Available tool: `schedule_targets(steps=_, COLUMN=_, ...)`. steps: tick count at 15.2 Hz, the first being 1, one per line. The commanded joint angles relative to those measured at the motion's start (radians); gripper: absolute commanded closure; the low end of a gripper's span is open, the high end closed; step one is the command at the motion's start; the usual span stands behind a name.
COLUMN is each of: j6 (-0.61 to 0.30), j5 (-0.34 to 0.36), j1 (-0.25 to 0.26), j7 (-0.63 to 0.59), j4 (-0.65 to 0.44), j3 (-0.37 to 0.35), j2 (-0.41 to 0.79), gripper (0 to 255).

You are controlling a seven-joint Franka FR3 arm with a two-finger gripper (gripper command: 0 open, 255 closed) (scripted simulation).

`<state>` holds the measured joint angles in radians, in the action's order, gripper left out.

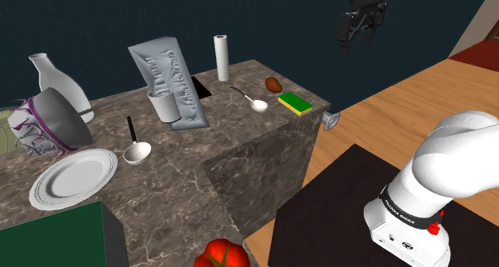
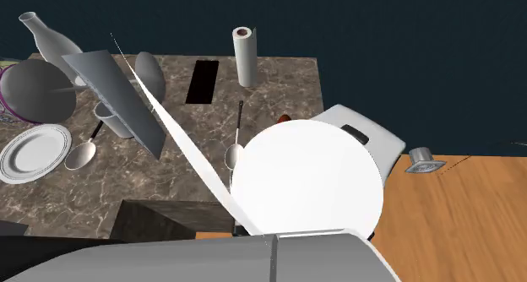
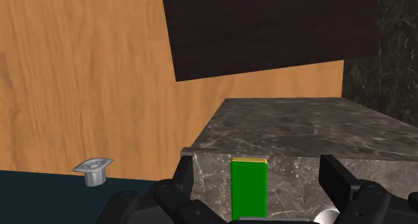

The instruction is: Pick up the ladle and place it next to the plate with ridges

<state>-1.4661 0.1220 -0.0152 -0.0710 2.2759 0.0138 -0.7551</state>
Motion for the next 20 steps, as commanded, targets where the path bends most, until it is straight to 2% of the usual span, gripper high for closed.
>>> schedule_targets(steps=1, j6=0.0, j5=0.0, j1=0.0, j7=0.0, j4=0.0, j3=0.0, j2=0.0, gripper=0)
schedule_targets(steps=10, j6=-0.261, j5=-0.063, j1=0.022, j7=-0.034, j4=-0.006, j3=0.007, j2=0.257, gripper=0)
schedule_targets(steps=20, j6=-0.483, j5=-0.143, j1=0.048, j7=-0.038, j4=-0.138, j3=0.007, j2=0.598, gripper=0)
